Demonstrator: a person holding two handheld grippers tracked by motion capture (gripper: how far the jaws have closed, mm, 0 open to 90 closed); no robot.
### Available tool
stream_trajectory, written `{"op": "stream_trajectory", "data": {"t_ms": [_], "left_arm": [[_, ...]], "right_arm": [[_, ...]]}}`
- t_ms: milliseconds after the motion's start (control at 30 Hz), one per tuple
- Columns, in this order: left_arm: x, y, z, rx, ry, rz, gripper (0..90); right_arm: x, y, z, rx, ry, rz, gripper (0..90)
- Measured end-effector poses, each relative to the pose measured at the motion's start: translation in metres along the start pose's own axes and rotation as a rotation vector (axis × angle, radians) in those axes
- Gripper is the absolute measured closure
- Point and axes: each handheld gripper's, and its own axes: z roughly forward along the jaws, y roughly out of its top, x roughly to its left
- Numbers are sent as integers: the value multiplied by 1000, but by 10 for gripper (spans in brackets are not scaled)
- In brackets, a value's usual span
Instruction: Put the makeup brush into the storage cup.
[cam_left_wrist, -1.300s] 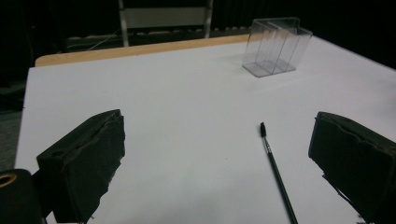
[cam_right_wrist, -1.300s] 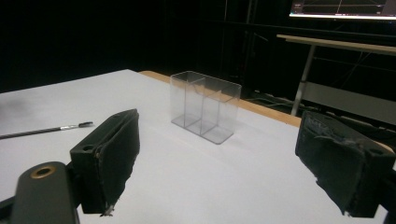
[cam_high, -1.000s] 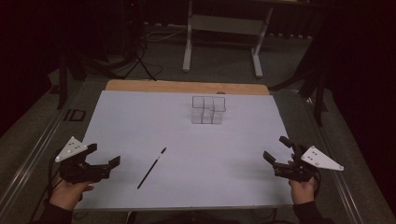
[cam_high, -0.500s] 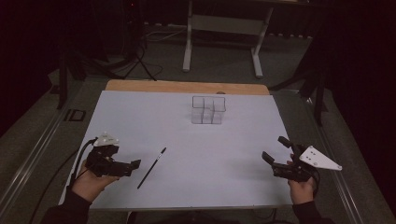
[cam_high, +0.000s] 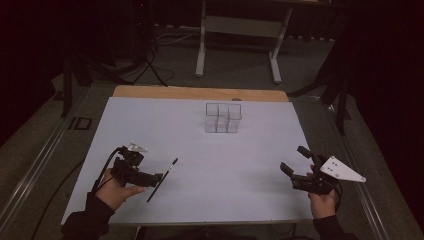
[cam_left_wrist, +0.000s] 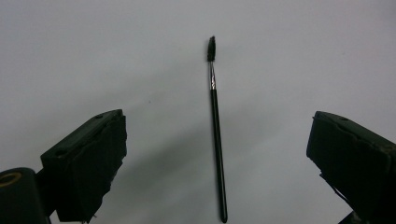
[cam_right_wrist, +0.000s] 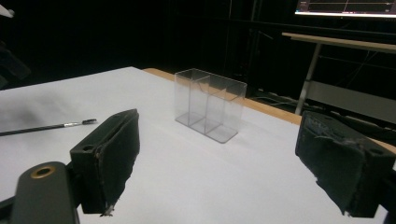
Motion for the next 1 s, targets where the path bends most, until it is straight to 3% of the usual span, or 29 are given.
{"op": "stream_trajectory", "data": {"t_ms": [67,333,633,700,1000], "left_arm": [[0,2,7,38,-4,-15,99],[1,4,20,105,-28,-33,265],[3,6,39,192,-44,-39,552],[3,6,43,208,-65,-40,584],[0,11,57,274,-60,4,667]], "right_arm": [[0,0,0,0,1,-1,136],[0,0,0,3,2,0,137],[0,0,0,6,4,2,137],[0,0,1,7,4,1,137],[0,0,0,5,3,1,136]]}}
